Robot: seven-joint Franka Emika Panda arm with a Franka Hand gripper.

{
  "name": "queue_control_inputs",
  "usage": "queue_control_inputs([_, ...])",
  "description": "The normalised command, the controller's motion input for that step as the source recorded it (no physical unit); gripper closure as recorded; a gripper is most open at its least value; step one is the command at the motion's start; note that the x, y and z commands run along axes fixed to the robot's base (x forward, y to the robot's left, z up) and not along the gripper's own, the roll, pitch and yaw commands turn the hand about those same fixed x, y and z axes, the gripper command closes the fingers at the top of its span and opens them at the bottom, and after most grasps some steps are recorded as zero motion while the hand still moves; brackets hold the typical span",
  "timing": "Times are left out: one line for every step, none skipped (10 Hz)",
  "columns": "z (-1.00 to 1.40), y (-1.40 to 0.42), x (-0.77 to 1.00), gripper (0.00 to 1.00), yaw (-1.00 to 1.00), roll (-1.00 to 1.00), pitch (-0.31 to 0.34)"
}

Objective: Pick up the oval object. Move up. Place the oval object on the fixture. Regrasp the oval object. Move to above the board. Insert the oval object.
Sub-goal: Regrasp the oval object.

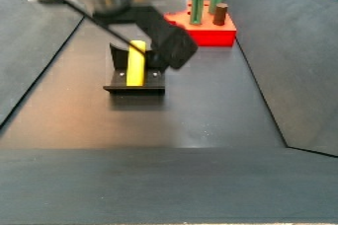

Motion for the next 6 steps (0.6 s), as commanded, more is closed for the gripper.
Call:
queue_control_inputs([0.22,0.00,-0.03,0.00,-0.04,0.06,0.039])
queue_control_inputs([0.95,-0.89,-0.12,0.00,0.02,1.00,0.037])
queue_control_inputs([0.88,-0.84,-0.11,0.00,0.02,1.00,0.035])
queue_control_inputs([0.76,-0.73,-0.12,0.00,0.02,1.00,0.024])
queue_control_inputs([0.58,-0.59,-0.13,0.00,0.01,1.00,0.015])
queue_control_inputs([0.38,-0.43,-0.11,0.00,0.01,1.00,0.010])
